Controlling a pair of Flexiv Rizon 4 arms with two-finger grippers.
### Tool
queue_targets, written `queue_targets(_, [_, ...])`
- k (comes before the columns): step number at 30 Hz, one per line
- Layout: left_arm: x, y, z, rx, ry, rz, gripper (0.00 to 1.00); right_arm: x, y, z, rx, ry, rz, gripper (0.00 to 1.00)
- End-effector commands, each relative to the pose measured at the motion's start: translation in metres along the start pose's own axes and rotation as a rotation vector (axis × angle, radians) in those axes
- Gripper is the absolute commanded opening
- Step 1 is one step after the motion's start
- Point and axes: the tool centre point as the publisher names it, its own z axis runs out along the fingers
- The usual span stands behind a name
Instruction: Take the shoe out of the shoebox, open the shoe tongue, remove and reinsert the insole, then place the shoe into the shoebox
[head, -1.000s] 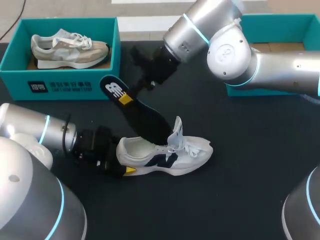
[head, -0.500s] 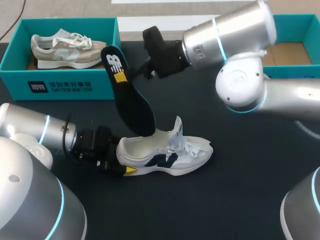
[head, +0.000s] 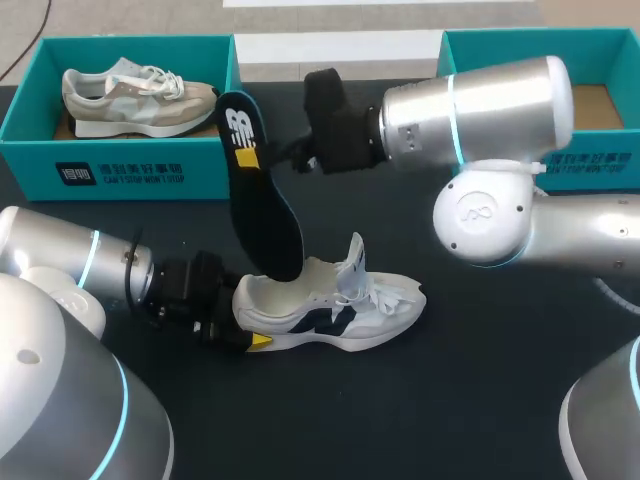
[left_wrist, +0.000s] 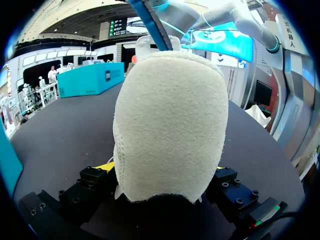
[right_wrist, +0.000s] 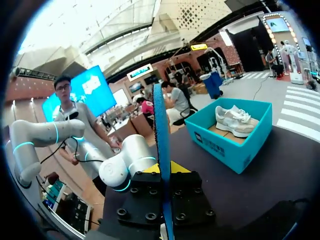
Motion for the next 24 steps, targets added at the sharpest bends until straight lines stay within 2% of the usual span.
queue_targets(1, [-0.002,0.004,0.003,-0.003,-0.002,0.0,0.0,0.005,0.012,-0.015,-0.006,0.062,-0.005,0.0])
queue_targets(5, [-0.002,0.004,0.003,-0.003,-0.002,0.0,0.0,0.009,0.024,-0.028,-0.028,0.134,0.031,0.0])
queue_targets(9, [-0.002,0.004,0.003,-0.003,-0.002,0.0,0.0,0.018,0.038,-0.04,-0.095,0.227,0.088,0.0])
queue_targets(12, [-0.002,0.004,0.003,-0.003,-0.002,0.0,0.0,0.025,0.048,-0.05,-0.104,0.261,0.103,0.0])
queue_targets(17, [-0.002,0.004,0.003,-0.003,-0.002,0.0,0.0,0.039,0.063,-0.067,-0.079,0.304,0.133,0.0])
queue_targets(24, [-0.002,0.004,0.003,-0.003,-0.002,0.0,0.0,0.056,0.07,-0.092,-0.043,0.326,0.173,0.0])
